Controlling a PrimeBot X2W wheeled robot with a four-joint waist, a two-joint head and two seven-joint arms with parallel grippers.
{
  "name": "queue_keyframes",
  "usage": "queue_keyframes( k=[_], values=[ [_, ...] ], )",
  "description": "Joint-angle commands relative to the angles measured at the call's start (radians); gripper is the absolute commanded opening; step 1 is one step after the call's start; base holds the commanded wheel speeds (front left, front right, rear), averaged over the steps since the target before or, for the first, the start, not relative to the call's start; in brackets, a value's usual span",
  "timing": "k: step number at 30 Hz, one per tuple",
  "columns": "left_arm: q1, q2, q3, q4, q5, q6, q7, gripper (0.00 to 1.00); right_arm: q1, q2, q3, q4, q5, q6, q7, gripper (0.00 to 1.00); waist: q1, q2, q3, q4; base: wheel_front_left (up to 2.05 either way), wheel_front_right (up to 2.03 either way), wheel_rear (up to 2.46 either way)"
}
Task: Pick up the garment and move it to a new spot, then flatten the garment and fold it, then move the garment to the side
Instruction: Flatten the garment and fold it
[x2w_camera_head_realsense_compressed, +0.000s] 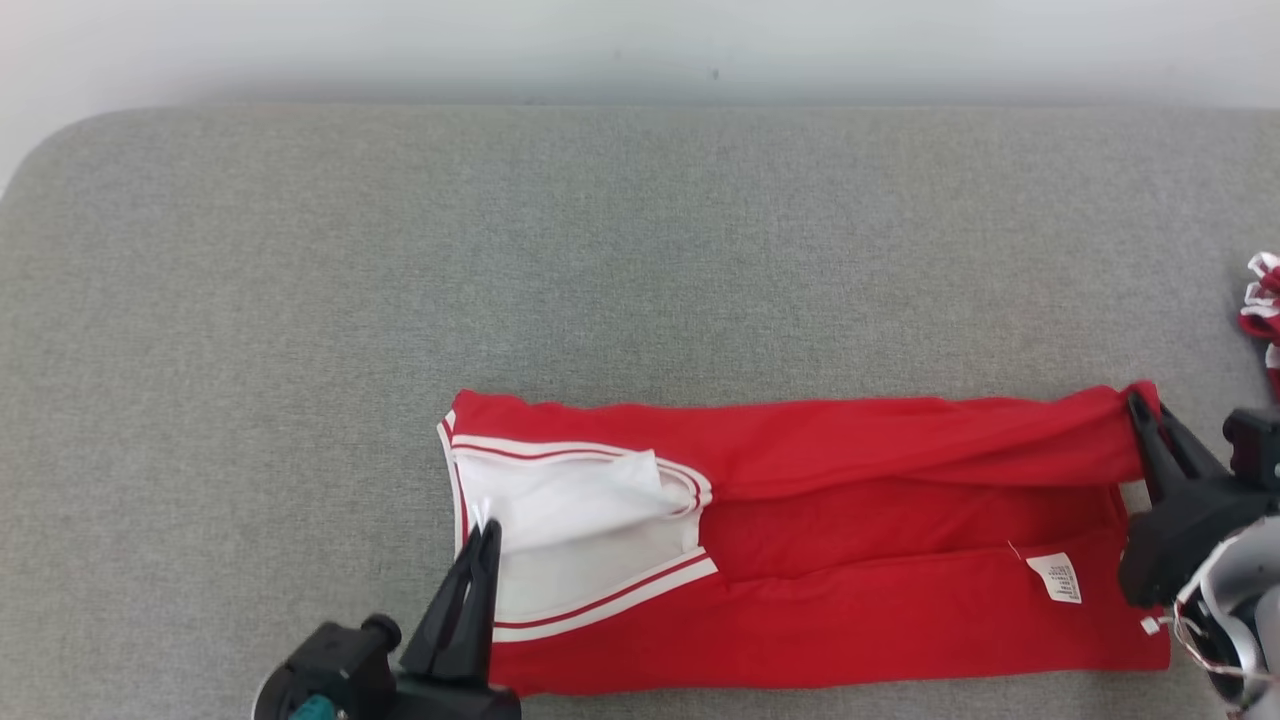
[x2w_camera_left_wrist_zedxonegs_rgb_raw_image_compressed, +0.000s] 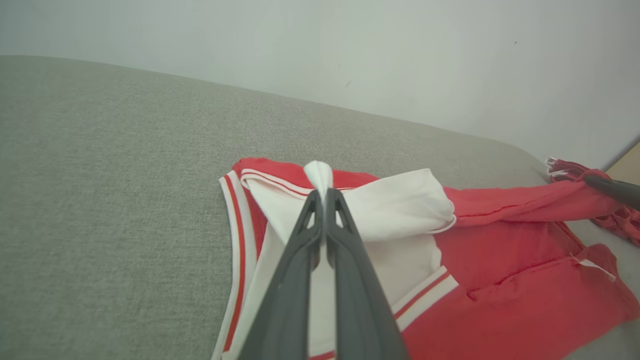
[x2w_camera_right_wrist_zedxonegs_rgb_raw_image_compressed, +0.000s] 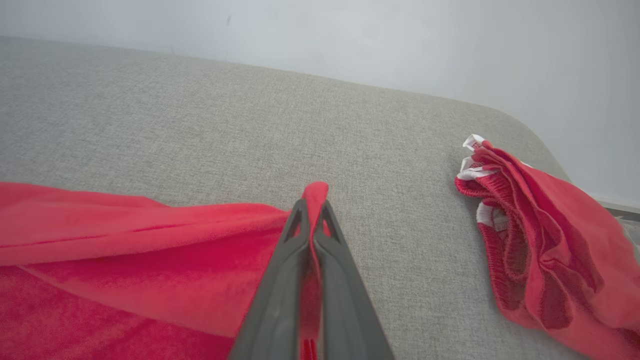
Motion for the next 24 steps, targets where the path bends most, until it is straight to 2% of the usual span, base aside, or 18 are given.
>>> queue_keyframes(
  k=[1,7,16,19,20,21,24],
  values=[
    [0.019,-0.001,0.000,0.005,-0.004,-0.006,-0.002,0.00,0.018,-0.008,-0.002,-0.005,0.005,-0.003,0.004,0.00,0.0001,0.0001,-0.008,0.006,0.00,0.00,0.00],
    [0.049,-0.003,-0.017,0.039,-0.017,-0.013,0.006,0.00,0.083,-0.003,-0.010,-0.049,0.012,-0.003,0.033,0.00,0.0001,0.0001,-0.019,0.000,0.00,0.00,0.00],
    [0.087,-0.006,-0.032,0.091,-0.039,-0.011,0.015,0.00,0.125,0.016,-0.024,-0.048,-0.003,-0.003,0.050,0.00,0.0001,0.0001,-0.034,-0.004,0.00,0.00,0.00],
    [0.086,-0.003,-0.036,0.111,-0.030,-0.008,0.013,0.00,0.130,0.021,-0.027,-0.042,-0.008,-0.003,0.052,0.36,0.0001,0.0001,-0.038,-0.004,0.00,0.00,0.00],
    [0.084,-0.004,-0.036,0.119,-0.026,-0.008,0.011,0.16,0.131,0.023,-0.030,-0.038,-0.009,-0.003,0.054,0.95,0.0001,0.0001,-0.039,-0.003,0.00,0.00,0.00],
    [0.082,-0.005,-0.035,0.127,-0.023,-0.006,0.010,1.00,0.133,0.025,-0.032,-0.036,-0.011,-0.003,0.053,1.00,0.0001,0.0001,-0.041,-0.003,0.00,0.00,0.00],
    [0.078,-0.008,-0.030,0.146,-0.010,0.000,0.006,1.00,0.140,0.039,-0.039,-0.033,-0.012,-0.003,0.049,1.00,0.0001,0.0001,-0.052,-0.001,0.00,0.00,0.00]
  ],
)
